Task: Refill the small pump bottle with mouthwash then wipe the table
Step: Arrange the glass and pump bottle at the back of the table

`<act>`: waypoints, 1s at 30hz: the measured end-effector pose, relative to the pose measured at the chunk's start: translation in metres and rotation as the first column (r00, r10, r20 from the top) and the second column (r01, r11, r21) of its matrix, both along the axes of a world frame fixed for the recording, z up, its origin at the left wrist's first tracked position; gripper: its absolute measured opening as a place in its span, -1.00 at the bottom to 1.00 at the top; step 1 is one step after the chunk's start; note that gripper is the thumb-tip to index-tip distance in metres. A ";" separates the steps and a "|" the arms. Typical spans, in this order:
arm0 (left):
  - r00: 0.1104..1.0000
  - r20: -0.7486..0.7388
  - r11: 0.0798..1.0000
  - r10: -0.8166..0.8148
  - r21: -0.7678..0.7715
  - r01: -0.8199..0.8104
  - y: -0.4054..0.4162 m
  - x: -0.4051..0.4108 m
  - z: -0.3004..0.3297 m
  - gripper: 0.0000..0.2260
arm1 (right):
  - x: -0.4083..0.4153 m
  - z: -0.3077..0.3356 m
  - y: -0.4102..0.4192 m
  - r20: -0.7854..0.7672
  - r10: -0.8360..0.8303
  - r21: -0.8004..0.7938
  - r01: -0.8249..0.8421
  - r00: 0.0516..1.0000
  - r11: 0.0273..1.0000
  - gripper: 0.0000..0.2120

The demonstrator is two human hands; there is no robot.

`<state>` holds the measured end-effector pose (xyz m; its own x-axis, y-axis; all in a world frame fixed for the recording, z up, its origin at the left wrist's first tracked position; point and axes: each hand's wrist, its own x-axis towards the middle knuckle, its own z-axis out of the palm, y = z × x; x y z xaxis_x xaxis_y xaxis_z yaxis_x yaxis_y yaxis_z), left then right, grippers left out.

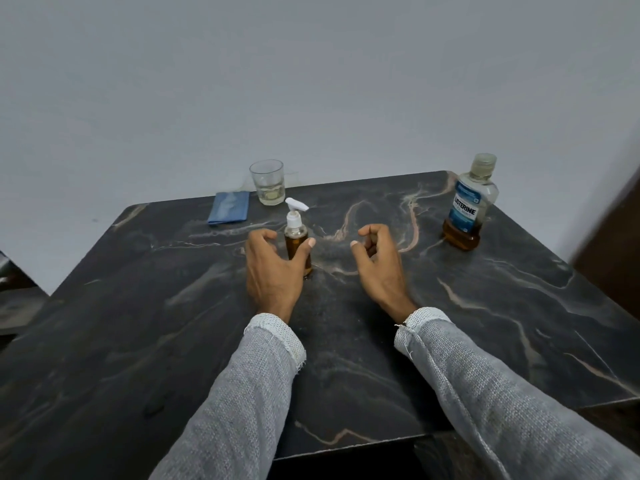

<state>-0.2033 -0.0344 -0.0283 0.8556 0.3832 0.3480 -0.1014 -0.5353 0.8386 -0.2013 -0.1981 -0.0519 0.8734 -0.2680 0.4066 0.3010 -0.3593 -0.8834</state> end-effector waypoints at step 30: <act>0.820 -0.112 0.826 -0.561 -0.149 0.544 0.045 0.040 -0.011 -0.59 | 0.033 0.026 0.040 0.021 0.353 -0.242 -0.338 0.935 0.910 -0.18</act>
